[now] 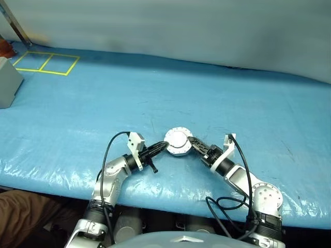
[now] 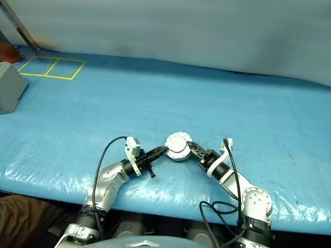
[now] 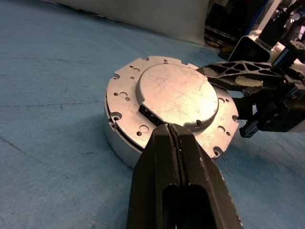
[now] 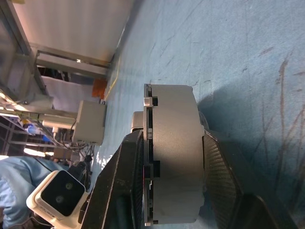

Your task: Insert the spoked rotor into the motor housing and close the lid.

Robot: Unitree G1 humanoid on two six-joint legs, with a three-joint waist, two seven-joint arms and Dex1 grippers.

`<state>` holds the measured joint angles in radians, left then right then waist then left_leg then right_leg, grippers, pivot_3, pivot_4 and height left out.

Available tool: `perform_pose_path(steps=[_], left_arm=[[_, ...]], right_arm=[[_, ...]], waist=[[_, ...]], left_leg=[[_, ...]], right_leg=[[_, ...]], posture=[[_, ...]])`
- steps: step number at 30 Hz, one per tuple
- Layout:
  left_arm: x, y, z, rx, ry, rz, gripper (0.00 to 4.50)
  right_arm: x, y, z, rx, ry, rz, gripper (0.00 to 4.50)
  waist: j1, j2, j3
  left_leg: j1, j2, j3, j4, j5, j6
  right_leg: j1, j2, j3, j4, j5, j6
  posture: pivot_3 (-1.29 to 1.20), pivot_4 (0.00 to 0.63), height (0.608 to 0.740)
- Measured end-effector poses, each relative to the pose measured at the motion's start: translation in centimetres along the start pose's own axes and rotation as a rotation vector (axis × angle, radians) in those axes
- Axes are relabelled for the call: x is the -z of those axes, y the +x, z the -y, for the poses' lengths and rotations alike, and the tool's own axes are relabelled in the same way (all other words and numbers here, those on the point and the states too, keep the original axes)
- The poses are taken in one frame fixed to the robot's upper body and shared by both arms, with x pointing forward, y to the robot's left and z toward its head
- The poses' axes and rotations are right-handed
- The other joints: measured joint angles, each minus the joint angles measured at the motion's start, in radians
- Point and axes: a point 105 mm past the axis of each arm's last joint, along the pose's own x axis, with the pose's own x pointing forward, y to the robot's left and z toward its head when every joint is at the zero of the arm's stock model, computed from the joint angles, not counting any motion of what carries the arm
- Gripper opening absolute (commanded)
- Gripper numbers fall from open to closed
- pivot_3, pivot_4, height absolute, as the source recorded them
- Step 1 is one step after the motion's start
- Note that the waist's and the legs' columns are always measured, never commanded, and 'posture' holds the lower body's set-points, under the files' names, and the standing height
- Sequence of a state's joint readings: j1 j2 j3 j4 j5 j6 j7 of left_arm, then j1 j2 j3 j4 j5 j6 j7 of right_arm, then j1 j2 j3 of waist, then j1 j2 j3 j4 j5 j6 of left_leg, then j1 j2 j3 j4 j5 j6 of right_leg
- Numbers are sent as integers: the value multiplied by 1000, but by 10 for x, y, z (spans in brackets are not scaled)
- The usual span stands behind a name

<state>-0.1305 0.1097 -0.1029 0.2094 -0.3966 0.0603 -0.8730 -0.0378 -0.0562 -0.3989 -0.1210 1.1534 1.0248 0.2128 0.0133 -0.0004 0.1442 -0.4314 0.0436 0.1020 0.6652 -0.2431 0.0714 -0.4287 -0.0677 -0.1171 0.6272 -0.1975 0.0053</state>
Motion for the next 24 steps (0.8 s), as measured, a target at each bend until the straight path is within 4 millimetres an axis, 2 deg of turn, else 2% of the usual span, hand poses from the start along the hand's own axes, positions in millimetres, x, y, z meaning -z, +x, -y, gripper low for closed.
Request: perform_pose_path(steps=[4, 11, 14, 21, 24], left_arm=[[-11, -4, -2, -22, -63, 71, 0], [2, -15, 1, -38, -223, 72, 0], [1, -15, 3, -29, -243, 81, 592], [-4, -15, 4, -21, -287, 120, 2892], [-4, -14, 5, -12, -308, 125, 3928]], right_arm=[[-1, 2, 2, 2, 52, 34, 1387], [-16, 2, 3, 7, 102, 126, 1387], [-22, 4, 0, 3, 127, 162, 1387], [-31, 13, -20, -69, 193, 222, 1387], [-38, 17, -38, -132, 224, 269, 1387]], waist=[[0, 0, 0], [-2, 1, 1], [-4, 1, 2], [-14, 2, 2], [-17, 2, 2]], left_leg=[[0, 0, 0, 0, 0, 0], [0, 0, 1, 0, 0, 0], [0, 1, 1, 0, 0, 0], [0, 1, 2, 0, 0, 0], [-1, 1, 2, 0, 0, 0]], right_leg=[[0, 2, 3, 0, 0, 0], [-1, 5, 5, 0, 0, 0], [-1, 6, 6, 1, 0, 0], [-2, 6, 7, 1, 3, 4], [-2, 7, 7, 1, 3, 5]], posture=[[0, 150, 740], [0, 150, 740], [0, 150, 740], [0, 150, 740], [0, 150, 740]])
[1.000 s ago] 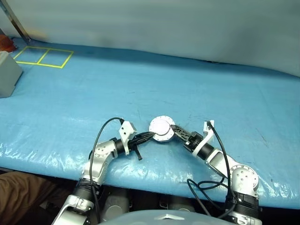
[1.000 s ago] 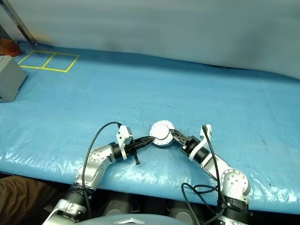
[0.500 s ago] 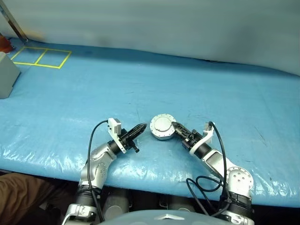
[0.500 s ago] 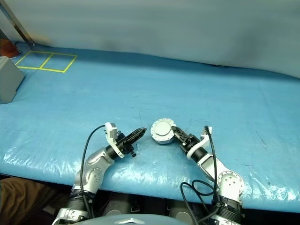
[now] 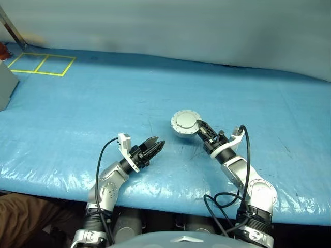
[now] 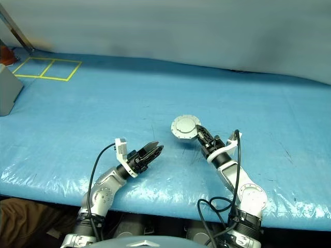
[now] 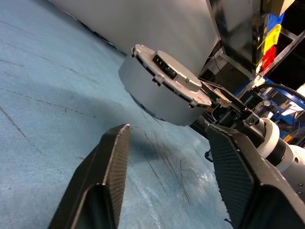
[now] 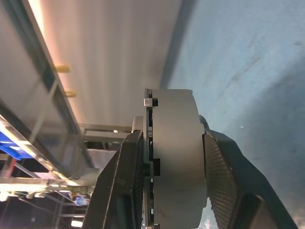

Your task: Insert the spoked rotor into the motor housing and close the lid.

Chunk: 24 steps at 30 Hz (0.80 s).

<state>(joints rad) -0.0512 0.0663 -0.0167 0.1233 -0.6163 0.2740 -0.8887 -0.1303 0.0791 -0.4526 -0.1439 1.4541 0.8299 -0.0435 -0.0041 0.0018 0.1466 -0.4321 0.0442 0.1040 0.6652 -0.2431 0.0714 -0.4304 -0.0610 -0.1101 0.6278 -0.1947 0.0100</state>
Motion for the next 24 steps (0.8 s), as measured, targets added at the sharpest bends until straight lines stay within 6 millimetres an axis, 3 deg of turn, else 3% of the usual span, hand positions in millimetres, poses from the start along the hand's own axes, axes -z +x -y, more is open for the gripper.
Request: perform_pose_path(steps=[2, 6, 24], left_arm=[[1, 0, 2, 16, -23, 1, 4470], [0, -1, 3, 23, -31, 7, 4470], [-7, 0, 5, 49, -133, 69, 4470]], right_arm=[[-2, 4, -16, -53, 4, 15, 1387], [-2, 7, -30, -96, 16, 28, 1387], [1, 9, -32, -94, 25, 18, 1387]], waist=[[-1, 0, 0], [-2, 0, 0], [-6, 0, 0]], left_leg=[[0, 0, 0, 0, 0, 0], [0, 0, 0, 0, 0, 0], [1, -1, 1, 0, 0, 0]], right_leg=[[0, 0, 0, 0, 0, 0], [0, 0, 1, 0, 0, 0], [0, 0, 2, 1, 1, 1]], posture=[[0, 150, 740], [0, 150, 740], [0, 150, 740]])
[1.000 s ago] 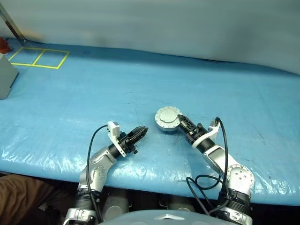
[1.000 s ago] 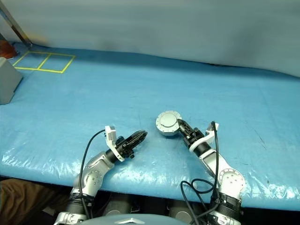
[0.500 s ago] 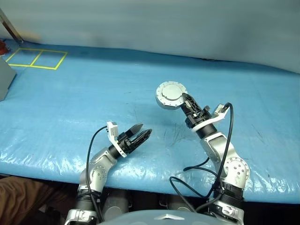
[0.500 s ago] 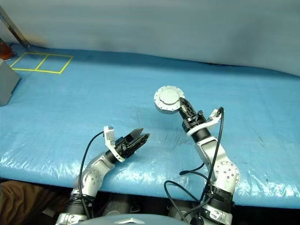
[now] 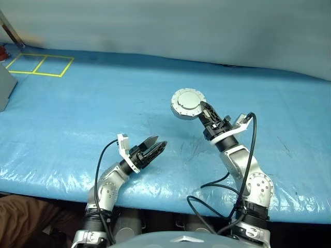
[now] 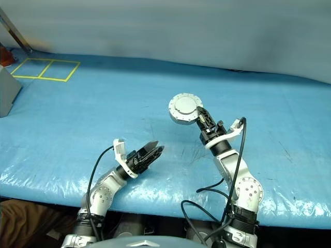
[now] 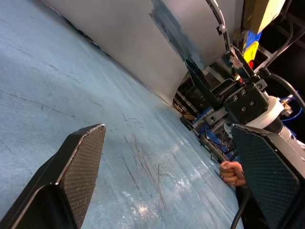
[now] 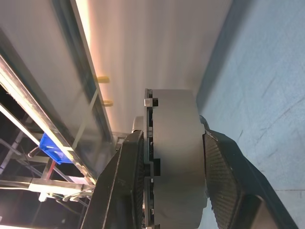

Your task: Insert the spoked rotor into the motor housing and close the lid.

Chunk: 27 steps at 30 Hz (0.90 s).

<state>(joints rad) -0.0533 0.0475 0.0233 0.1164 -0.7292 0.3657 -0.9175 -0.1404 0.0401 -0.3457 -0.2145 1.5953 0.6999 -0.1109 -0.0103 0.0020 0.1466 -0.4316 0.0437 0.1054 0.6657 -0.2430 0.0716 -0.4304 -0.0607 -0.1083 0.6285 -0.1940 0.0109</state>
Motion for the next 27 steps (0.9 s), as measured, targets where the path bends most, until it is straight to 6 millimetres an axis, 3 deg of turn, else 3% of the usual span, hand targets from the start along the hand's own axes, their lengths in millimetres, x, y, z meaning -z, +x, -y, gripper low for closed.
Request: perform_pose_path(steps=[7, 13, 27], left_arm=[[-11, 8, 6, 36, -110, 75, 4470], [-10, 13, 11, 65, -196, 76, 4470], [-7, 15, 11, 40, -269, 71, 4470]], right_arm=[[20, -4, 10, 37, -16, -101, 1387], [35, -9, 17, 59, -21, -177, 1387], [44, -17, 24, 66, -92, -276, 1387]], waist=[[0, 0, 0], [0, 0, 0], [0, 0, 0]], left_leg=[[0, 0, 0, 1, 0, 0], [0, -1, 0, 1, 0, 0], [0, -1, 0, 2, 0, 0]], right_leg=[[0, 1, 0, 0, 0, 0], [0, 1, 1, 0, 1, 1], [0, 2, 1, 1, 1, 1]], posture=[[0, 150, 740], [0, 150, 740], [0, 150, 740]])
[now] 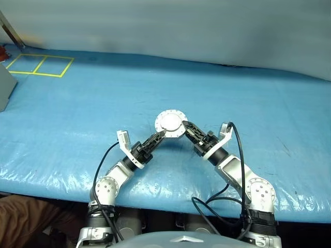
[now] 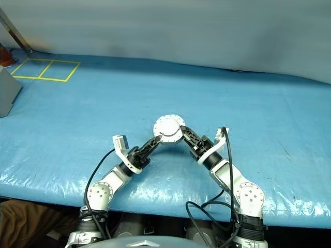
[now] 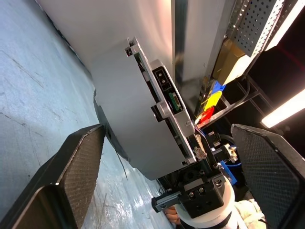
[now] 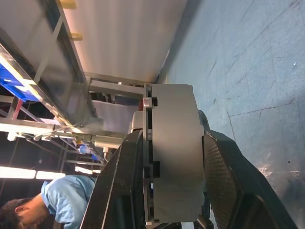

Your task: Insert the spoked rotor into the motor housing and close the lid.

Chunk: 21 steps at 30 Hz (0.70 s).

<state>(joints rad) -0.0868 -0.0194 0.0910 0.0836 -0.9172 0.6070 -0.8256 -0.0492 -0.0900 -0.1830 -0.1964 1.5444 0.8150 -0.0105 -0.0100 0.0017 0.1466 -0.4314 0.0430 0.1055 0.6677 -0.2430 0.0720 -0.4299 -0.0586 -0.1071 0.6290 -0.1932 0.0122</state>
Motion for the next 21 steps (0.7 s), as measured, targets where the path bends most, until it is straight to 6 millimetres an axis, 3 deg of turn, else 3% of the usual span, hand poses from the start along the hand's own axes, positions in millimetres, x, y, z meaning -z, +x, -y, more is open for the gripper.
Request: perform_pose_path(steps=[12, 21], left_arm=[[-2, 1, -4, -29, 29, -2, 4470], [7, -30, -15, -104, 209, -153, 4470]], right_arm=[[3, 1, 2, 13, -29, 1, 1387], [-12, -7, 19, 90, -40, 44, 1387]], waist=[[1, 0, 0], [0, 0, 0]], left_leg=[[0, 0, 0, 1, 0, 0], [1, 0, 1, 1, 0, 0]], right_leg=[[0, 0, 0, 0, 0, 1], [0, -1, 1, 0, 0, 0]], posture=[[0, 150, 740], [0, 150, 740]])
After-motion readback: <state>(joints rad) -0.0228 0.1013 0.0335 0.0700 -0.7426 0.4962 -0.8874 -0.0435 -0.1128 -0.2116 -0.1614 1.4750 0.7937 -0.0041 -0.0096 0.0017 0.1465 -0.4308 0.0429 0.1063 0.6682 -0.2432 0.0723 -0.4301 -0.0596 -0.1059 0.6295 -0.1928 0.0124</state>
